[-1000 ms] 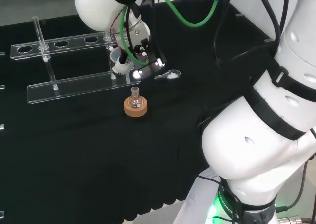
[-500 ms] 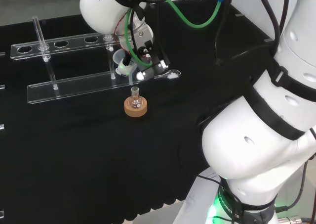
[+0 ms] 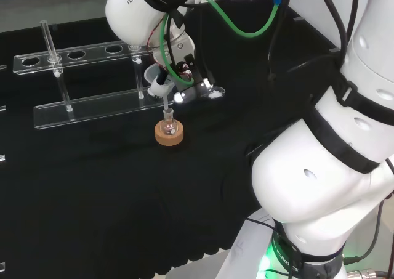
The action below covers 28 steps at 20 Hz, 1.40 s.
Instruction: Place the funnel on the round-bottom flask.
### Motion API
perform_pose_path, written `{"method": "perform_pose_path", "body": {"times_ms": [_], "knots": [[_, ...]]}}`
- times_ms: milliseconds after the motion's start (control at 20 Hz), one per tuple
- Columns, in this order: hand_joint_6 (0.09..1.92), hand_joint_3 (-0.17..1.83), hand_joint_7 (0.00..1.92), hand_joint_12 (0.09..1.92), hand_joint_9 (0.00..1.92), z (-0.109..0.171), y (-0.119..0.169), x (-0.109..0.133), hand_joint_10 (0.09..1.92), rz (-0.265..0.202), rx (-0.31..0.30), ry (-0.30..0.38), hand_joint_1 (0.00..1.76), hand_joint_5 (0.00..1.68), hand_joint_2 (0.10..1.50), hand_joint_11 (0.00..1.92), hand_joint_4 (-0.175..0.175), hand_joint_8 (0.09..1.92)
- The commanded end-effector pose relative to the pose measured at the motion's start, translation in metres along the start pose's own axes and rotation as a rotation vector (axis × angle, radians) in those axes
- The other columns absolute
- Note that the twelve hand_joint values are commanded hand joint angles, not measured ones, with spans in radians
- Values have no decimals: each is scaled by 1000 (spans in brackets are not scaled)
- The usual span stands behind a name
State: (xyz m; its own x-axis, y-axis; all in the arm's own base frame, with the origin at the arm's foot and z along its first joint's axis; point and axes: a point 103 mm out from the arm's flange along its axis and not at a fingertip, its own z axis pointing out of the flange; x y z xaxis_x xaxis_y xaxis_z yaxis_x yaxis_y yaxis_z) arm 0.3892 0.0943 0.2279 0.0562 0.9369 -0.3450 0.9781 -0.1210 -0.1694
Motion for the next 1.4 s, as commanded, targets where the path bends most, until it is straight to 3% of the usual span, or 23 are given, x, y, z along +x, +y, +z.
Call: {"method": "perform_pose_path", "body": {"times_ms": [50, 1400], "knots": [[683, 508, 553, 1256, 832, 7, 2, -3, 769, -4, 2, -1, 705, 549, 831, 551, -91, 909], [695, 512, 536, 1253, 796, 42, 8, 3, 760, -29, 26, 20, 707, 552, 832, 549, -93, 905]]}}
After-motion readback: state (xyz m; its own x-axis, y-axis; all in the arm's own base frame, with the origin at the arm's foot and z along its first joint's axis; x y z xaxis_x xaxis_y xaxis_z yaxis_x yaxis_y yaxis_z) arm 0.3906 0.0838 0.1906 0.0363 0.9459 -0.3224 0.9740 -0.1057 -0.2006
